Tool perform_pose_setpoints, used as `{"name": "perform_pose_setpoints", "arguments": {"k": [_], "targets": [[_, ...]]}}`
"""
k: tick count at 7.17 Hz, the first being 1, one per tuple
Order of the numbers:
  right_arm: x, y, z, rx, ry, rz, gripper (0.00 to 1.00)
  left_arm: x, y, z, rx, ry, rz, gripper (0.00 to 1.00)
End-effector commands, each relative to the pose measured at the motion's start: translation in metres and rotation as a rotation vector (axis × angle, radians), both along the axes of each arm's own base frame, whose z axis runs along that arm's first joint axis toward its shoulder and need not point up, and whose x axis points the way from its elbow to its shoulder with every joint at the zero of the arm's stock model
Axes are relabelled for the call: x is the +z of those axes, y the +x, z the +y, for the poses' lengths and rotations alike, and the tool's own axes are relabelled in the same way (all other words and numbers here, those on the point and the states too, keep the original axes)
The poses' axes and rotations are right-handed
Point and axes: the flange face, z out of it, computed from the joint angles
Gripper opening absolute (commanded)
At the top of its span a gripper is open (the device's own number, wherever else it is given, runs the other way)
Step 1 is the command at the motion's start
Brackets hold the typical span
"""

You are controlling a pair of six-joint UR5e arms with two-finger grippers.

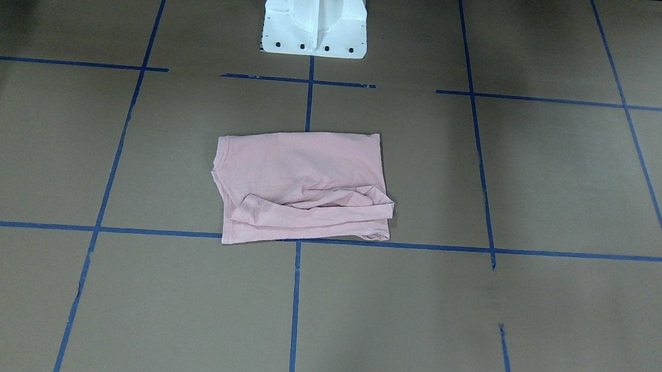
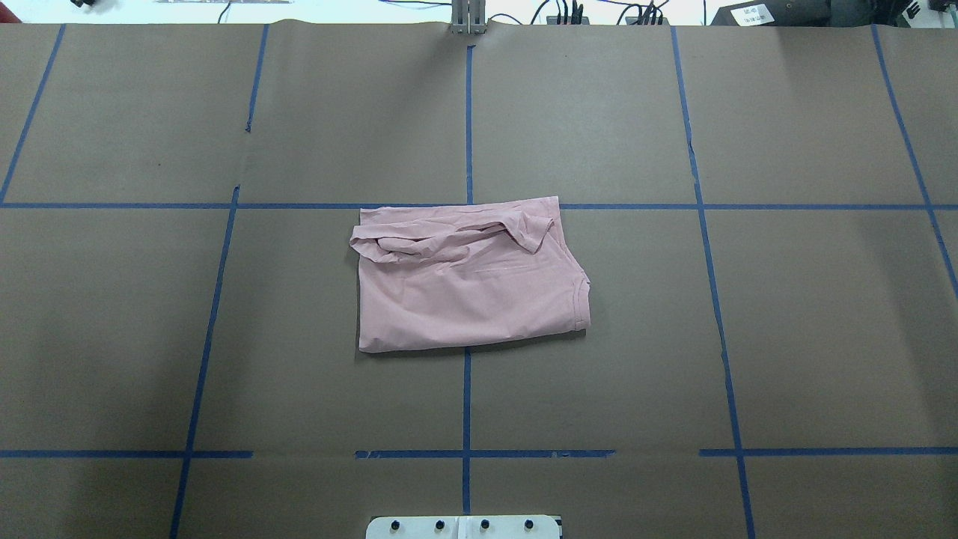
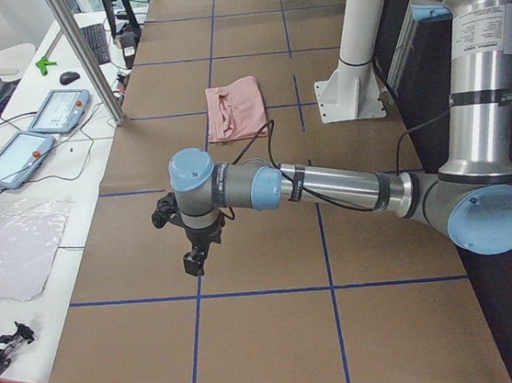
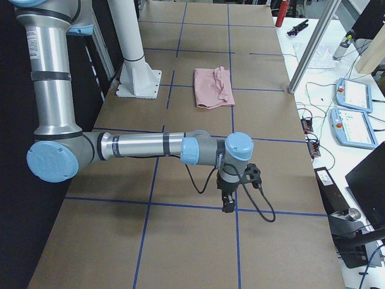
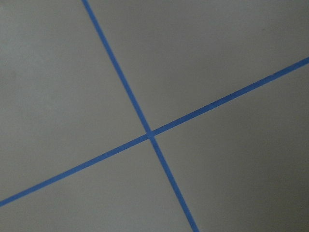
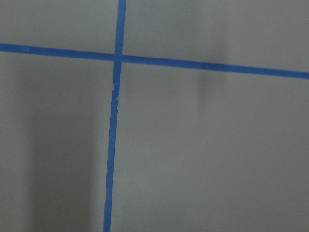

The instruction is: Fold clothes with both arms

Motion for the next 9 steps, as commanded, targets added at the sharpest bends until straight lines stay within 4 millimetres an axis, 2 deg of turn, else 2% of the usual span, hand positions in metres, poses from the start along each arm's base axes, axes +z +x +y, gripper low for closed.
{"name": "perform_pose_setpoints", "arguments": {"k": [1,5,7,9], "targets": [[-0.008,-0.001,0.009,0.082,-0.029,-0.013,1.0,0.031,-0.006,0.043,-0.027,-0.094,0.114,1.0],[-0.003,0.0,0.014,0.078,0.008,-0.004,1.0,0.027,-0.006,0.037,-0.027,-0.083,0.105,1.0],[-0.003,0.0,0.015,0.078,0.008,-0.004,1.0,0.016,-0.01,0.033,-0.027,-0.048,0.039,1.0],[-0.003,0.0,0.014,0.078,0.01,-0.004,1.0,0.015,-0.013,0.033,-0.029,-0.036,0.001,1.0]]}}
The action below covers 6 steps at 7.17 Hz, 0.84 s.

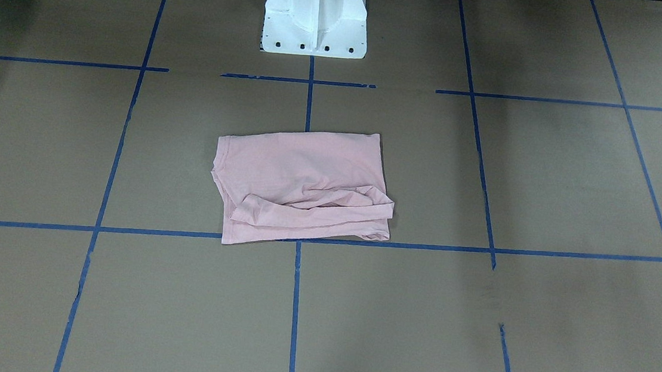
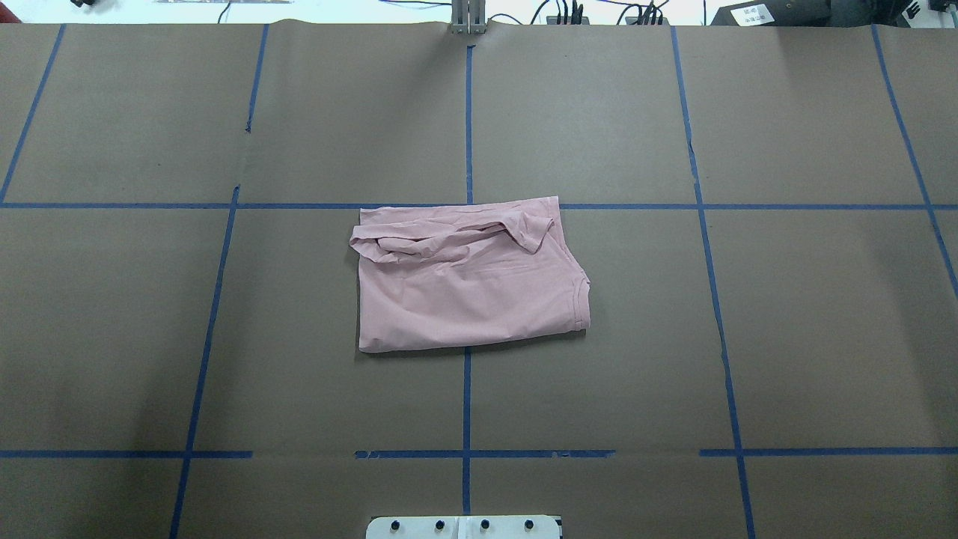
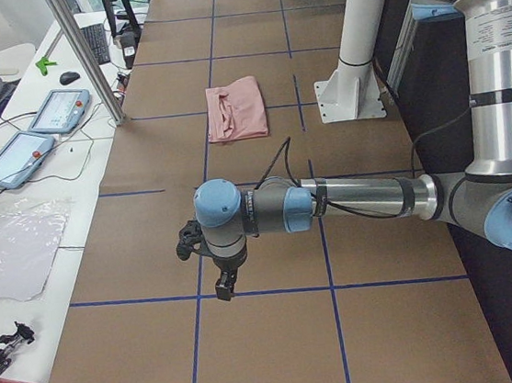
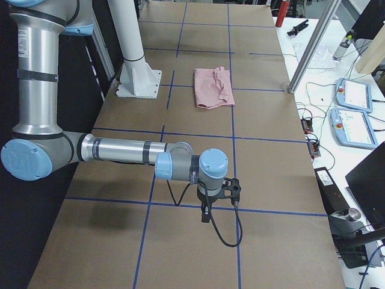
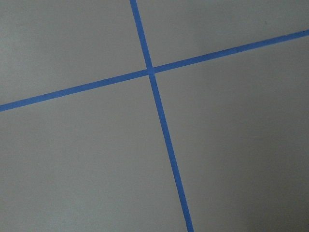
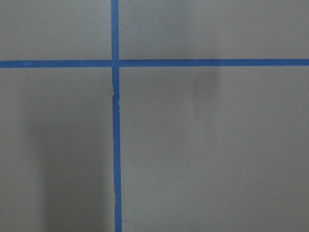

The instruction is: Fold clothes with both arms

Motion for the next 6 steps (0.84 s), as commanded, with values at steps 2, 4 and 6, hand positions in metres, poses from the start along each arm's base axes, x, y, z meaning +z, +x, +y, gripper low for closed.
{"name": "perform_pose_setpoints", "arguments": {"k": [2,4,6], "targets": [[0.001,0.0,0.0,0.0,-0.003,-0.002,1.0,-0.001,0.0,-0.001,0.009,0.016,-0.025,1.0],[0.001,0.0,0.0,0.001,-0.002,-0.002,1.0,0.004,0.0,0.005,0.01,0.002,-0.025,1.0],[0.0,0.0,-0.001,0.001,-0.001,-0.002,1.0,0.011,0.0,0.012,0.009,-0.012,-0.026,1.0]]}}
